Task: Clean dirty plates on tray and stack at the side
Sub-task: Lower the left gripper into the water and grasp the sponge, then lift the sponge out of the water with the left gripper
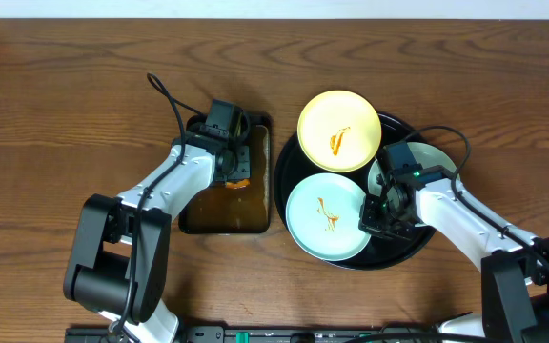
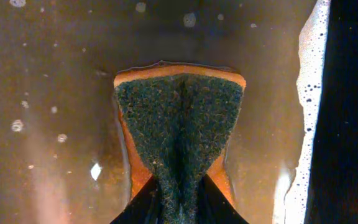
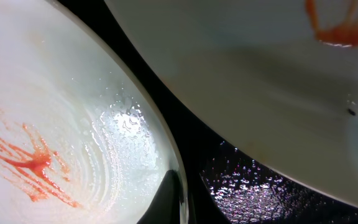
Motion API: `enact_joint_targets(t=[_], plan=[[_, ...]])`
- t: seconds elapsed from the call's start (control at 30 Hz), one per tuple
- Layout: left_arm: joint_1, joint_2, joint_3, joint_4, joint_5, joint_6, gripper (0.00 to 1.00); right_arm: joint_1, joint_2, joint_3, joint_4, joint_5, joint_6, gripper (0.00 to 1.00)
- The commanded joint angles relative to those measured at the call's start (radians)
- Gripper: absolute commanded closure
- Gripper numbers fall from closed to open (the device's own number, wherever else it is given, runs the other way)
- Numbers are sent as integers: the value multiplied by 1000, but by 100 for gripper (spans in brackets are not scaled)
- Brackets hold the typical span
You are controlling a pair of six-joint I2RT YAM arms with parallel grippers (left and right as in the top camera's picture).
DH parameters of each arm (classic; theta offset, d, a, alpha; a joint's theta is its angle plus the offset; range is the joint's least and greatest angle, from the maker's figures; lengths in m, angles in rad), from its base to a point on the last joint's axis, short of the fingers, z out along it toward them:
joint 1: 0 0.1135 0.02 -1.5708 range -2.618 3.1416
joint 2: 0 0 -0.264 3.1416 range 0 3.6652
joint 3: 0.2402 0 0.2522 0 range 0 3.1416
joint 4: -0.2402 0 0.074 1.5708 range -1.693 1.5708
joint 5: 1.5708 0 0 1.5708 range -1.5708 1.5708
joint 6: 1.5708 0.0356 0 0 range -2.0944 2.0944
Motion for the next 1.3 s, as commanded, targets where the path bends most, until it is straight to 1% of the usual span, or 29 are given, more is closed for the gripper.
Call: enact_joint_targets(t=[0.0, 0.1, 0.13, 0.27, 0.4, 0.57, 0.73, 0.83, 0.93, 1.1, 1.27], plan=[[-1, 7, -22, 0, -9, -2, 81, 12, 11, -9, -16, 14, -2, 99], [-1, 18, -31, 19, -9, -2, 81, 12, 11, -9, -16, 14, -2, 99], [-1, 24, -32, 20, -10, -2, 87, 12, 11, -9, -16, 14, -2, 99], [-1, 64, -32, 21, -9, -2, 92, 12, 11, -9, -16, 13, -2, 99], [-1, 57, -31, 10, -9, -2, 92, 12, 11, -9, -16, 11, -2, 99], [0, -40, -26, -22, -10, -2, 93, 12, 11, -9, -16, 11, -3, 99], [0, -165, -26, -100, -10, -2, 93, 12, 11, -9, -15, 11, -3, 99], [0, -217, -26, -156, -10, -2, 92, 12, 11, -9, -16, 11, -3, 99], [0, -256, -26, -177, -10, -2, 92, 12, 11, -9, -15, 11, -3, 99], [0, -319, -26, -142, -41, 2, 92, 12, 11, -9, -15, 11, -3, 99], [0, -396, -26, -55, -62, 29, 93, 12, 11, -9, -15, 11, -3, 99]])
